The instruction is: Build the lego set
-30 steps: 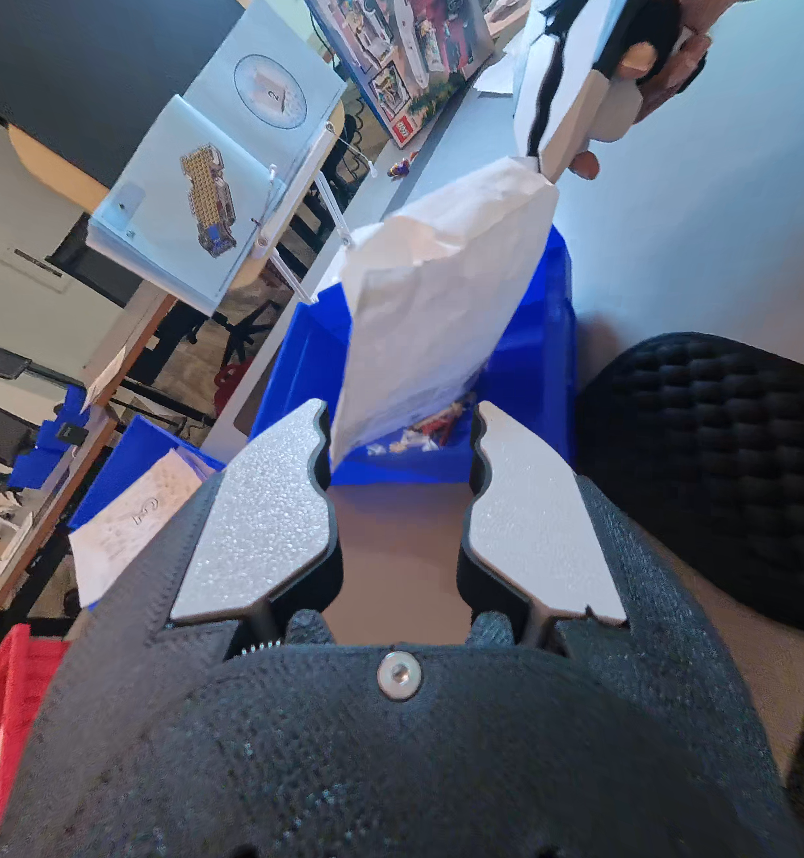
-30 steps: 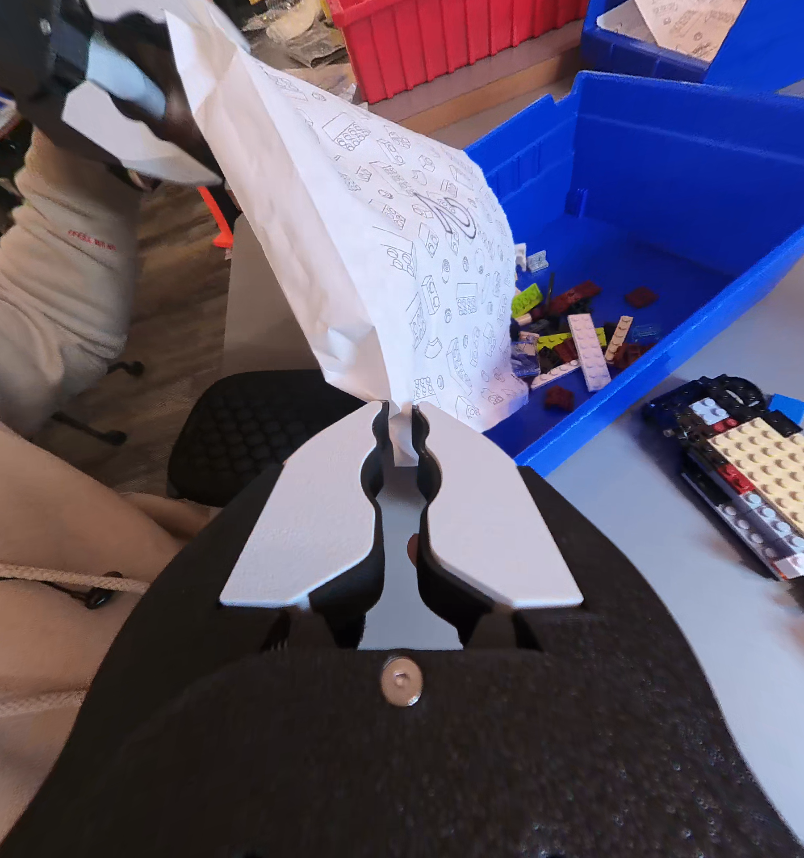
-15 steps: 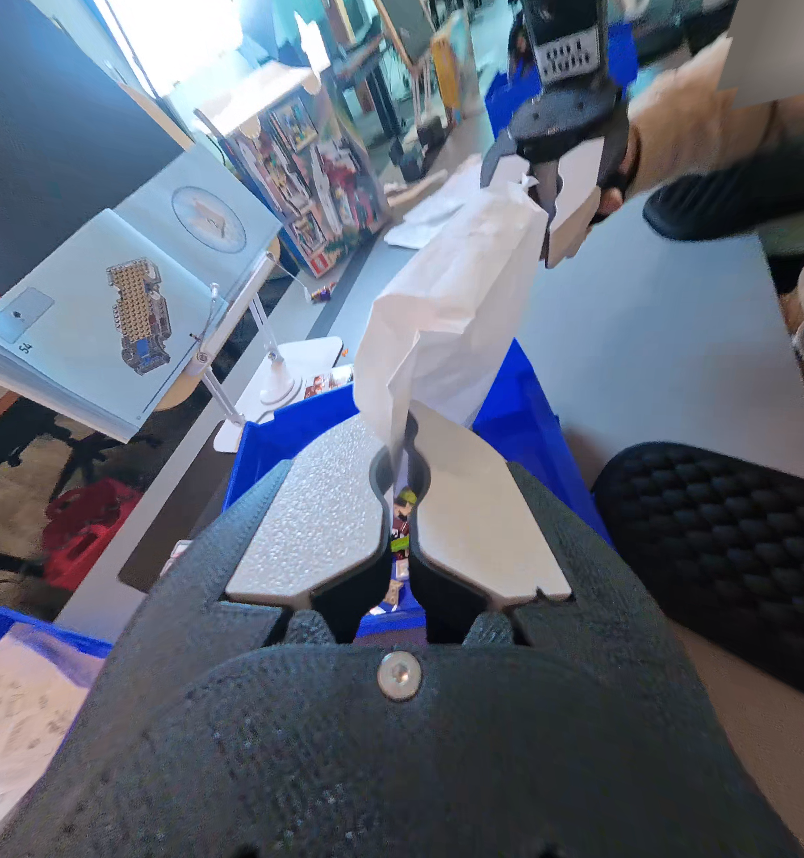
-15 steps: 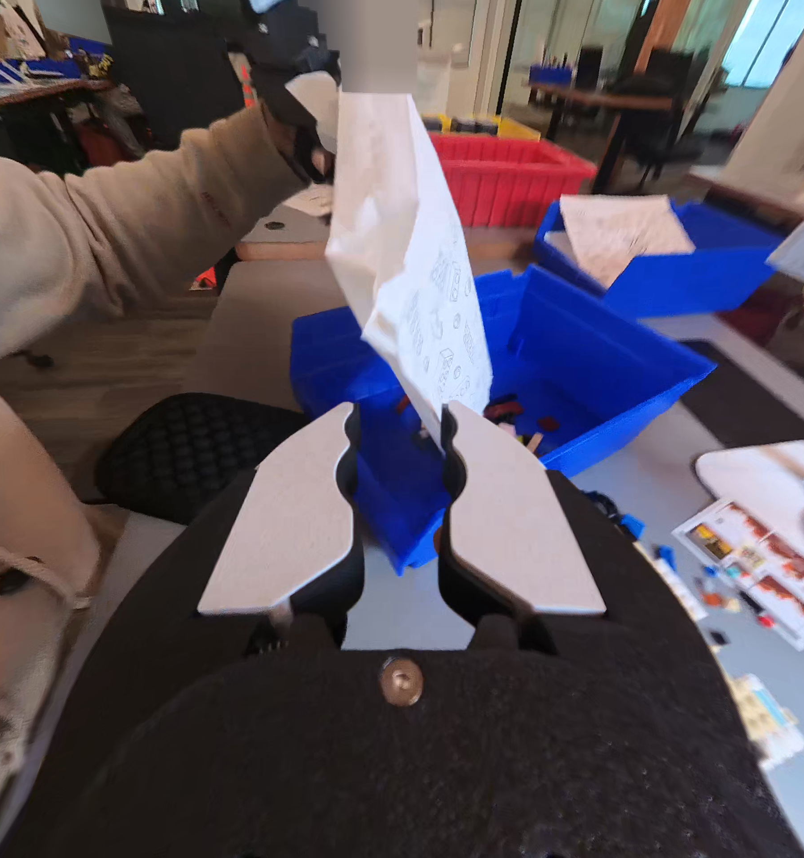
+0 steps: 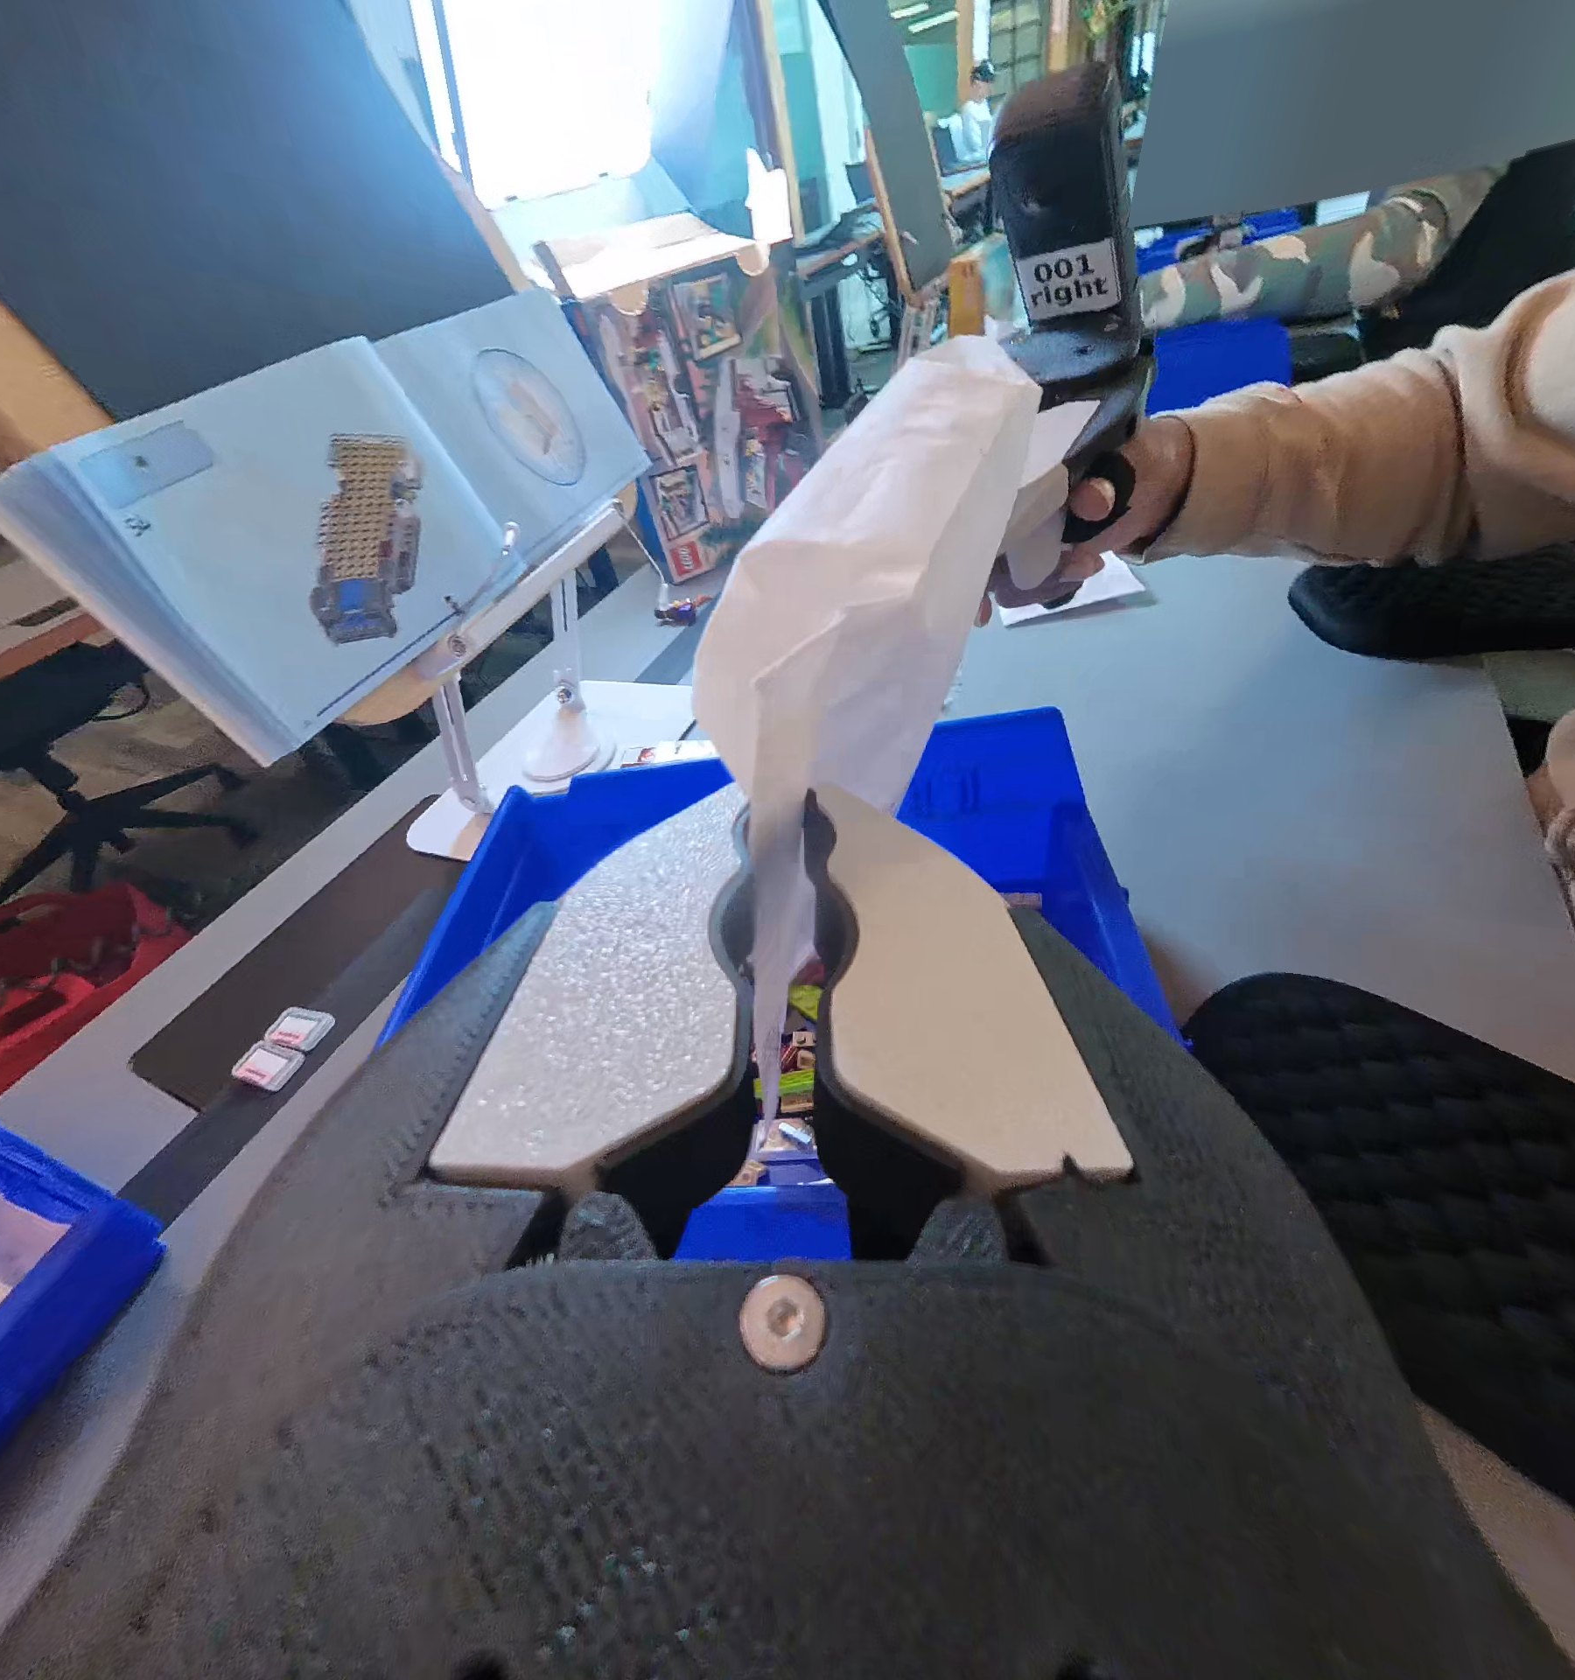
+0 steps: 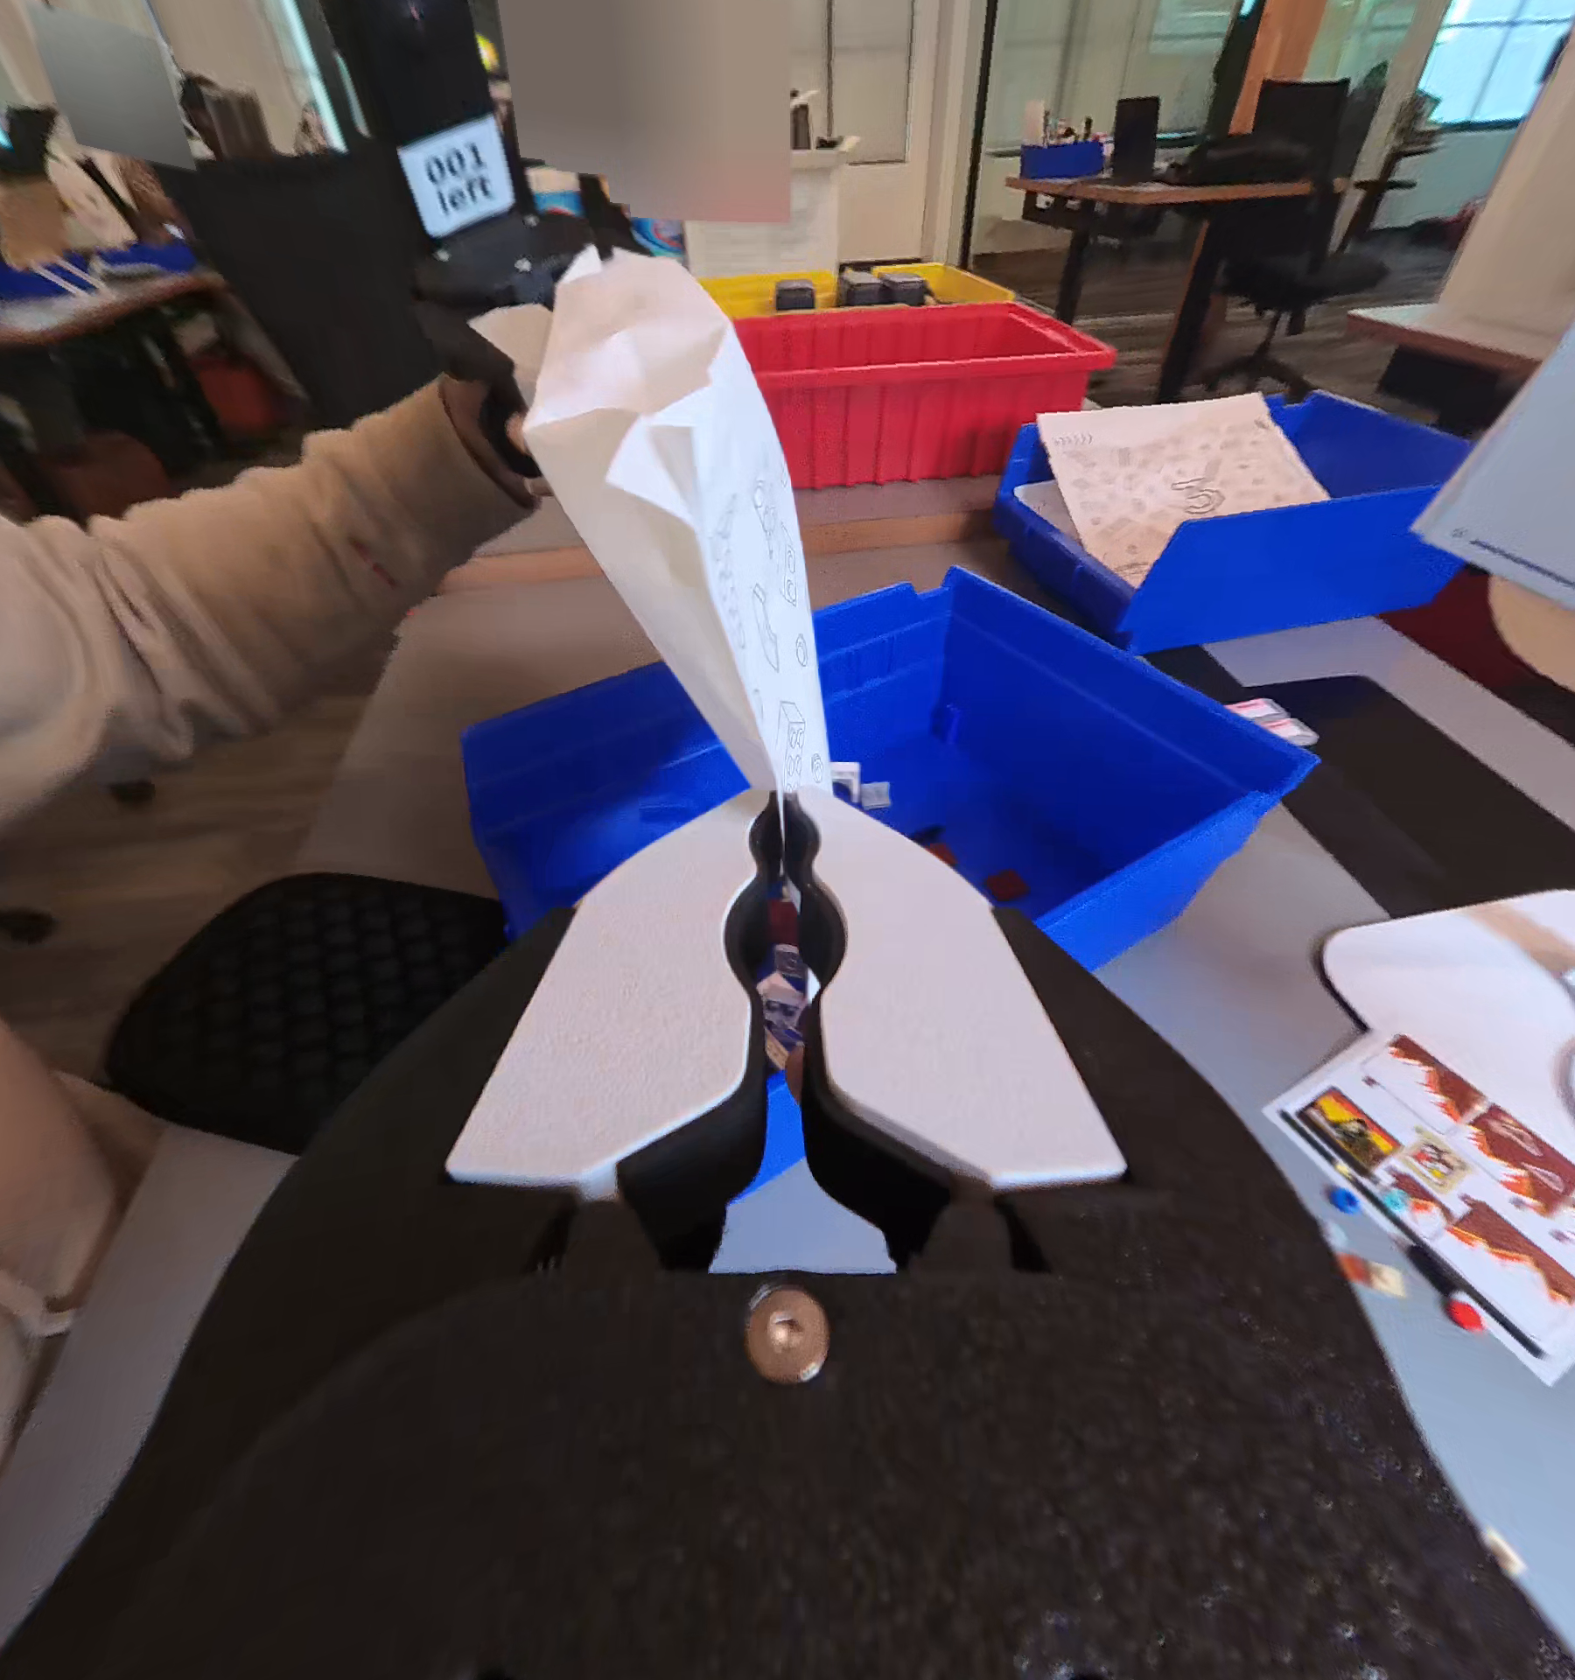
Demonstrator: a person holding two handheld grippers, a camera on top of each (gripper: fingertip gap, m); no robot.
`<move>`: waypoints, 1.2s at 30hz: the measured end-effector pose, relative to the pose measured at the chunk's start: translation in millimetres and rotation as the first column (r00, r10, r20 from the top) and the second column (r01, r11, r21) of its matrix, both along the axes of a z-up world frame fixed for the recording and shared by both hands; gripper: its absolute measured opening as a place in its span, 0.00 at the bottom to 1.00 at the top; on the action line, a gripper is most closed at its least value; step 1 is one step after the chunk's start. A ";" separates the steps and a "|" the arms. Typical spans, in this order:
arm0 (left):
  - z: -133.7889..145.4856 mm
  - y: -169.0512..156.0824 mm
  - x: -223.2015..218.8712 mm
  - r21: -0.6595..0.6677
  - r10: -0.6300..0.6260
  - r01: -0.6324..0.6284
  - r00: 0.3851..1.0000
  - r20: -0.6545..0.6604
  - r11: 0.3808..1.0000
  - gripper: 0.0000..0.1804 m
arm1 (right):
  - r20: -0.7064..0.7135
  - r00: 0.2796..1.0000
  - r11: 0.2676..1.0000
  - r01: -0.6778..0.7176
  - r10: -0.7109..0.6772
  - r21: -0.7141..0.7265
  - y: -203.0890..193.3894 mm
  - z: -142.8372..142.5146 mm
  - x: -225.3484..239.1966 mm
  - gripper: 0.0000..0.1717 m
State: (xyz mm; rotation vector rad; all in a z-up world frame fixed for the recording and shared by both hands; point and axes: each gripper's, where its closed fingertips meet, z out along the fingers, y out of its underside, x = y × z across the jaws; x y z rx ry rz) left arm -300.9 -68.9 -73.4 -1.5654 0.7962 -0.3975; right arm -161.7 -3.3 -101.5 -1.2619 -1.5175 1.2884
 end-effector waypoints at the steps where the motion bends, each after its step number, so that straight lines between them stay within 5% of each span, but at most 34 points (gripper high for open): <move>1: 0.0 0.7 0.5 -0.005 0.002 -0.002 1.000 0.023 1.000 0.02 | -0.005 1.000 1.000 -0.001 0.001 -0.016 0.3 0.7 -2.3 0.00; 26: 3.0 -22.8 36.4 0.033 -0.063 0.069 0.987 -0.149 0.997 0.00 | -0.042 0.999 0.989 -0.022 0.029 0.149 7.0 9.6 39.5 0.00; 29: 16.9 -21.8 44.9 0.062 -0.054 0.067 0.981 -0.186 0.996 0.00 | -0.095 0.995 0.962 0.036 -0.011 0.271 8.5 26.6 58.5 0.24; 32: 23.1 -14.7 63.8 0.077 -0.055 0.077 0.964 -0.260 0.994 0.00 | -0.088 0.996 0.902 0.012 0.028 0.431 -11.2 38.0 68.6 0.33; 34: 26.7 -9.7 82.8 0.084 -0.084 0.111 0.957 -0.277 0.990 0.00 | -0.127 0.991 0.846 0.030 0.045 0.533 -27.0 45.5 71.3 0.28; 36: 28.0 -6.6 92.8 0.104 -0.095 0.133 0.948 -0.305 0.986 0.00 | -0.184 0.983 0.800 0.086 0.031 0.594 -30.5 53.7 81.2 0.01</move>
